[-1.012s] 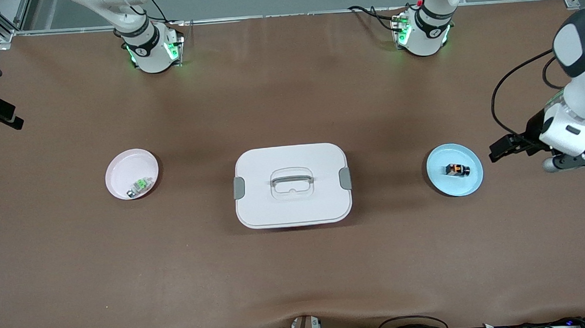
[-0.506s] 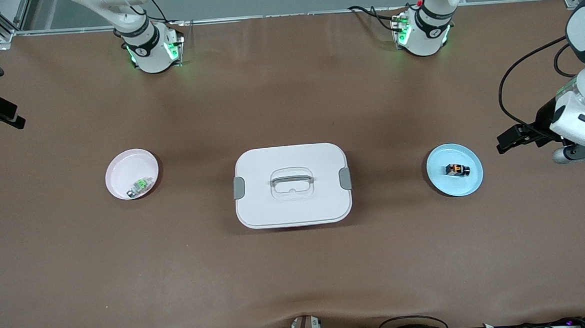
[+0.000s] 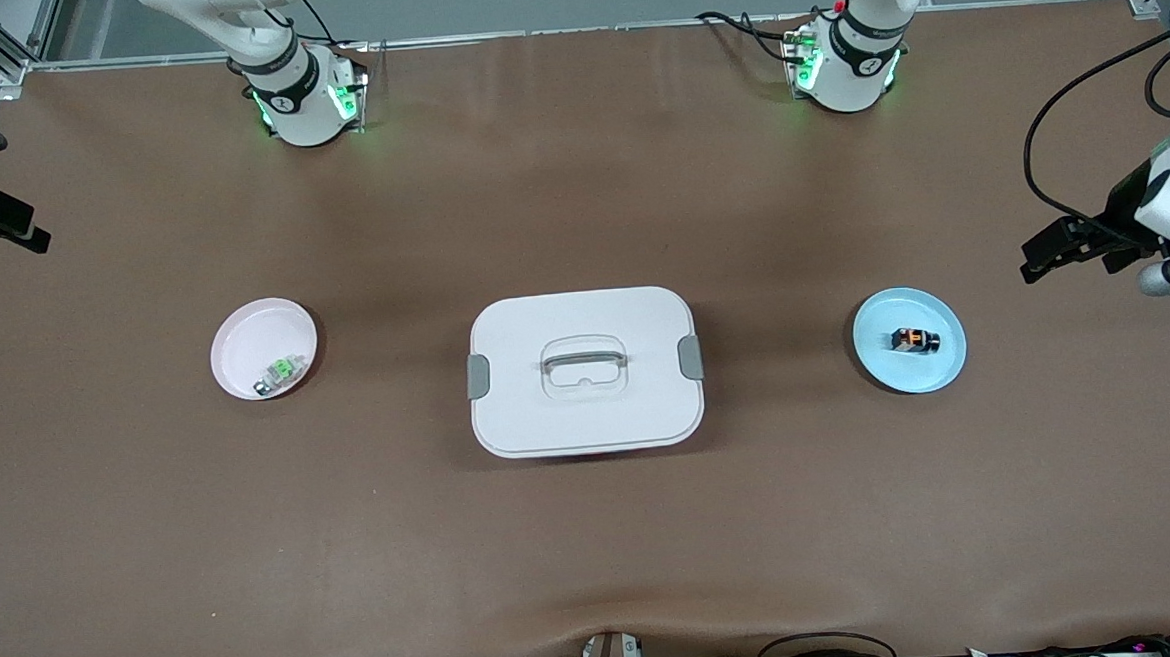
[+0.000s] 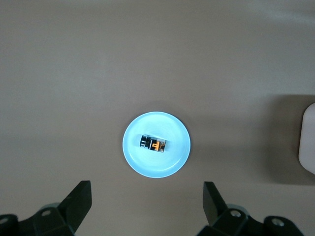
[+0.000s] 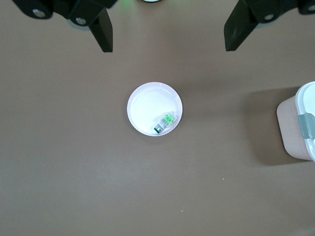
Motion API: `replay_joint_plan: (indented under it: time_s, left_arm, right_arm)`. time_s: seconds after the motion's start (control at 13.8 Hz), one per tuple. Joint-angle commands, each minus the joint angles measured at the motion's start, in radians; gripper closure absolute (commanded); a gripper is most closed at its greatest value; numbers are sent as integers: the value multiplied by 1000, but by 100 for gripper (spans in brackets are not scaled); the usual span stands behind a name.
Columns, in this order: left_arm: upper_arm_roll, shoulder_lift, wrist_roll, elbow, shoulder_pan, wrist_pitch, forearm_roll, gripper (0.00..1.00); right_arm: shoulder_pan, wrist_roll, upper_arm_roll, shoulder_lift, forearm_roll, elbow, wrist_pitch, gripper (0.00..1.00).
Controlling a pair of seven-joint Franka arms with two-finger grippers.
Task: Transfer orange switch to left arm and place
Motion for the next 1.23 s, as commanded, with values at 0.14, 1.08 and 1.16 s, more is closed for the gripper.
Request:
replay_joint_plan:
  time_s: [0.14,1.08,1.16]
  left_arm:
    - [-5,-11,16,2,6,-18,15,0]
    - [237,-11,14,0,-244,-22,15,0]
    - [238,-11,14,0,-244,-22,15,0]
  right_arm:
    - [1,-33,-11,-24,13,-20,1,0]
    - [-34,-57,35,-29,10,-29,18,0]
    - [-36,-55,35,-27,10,-29,17,0]
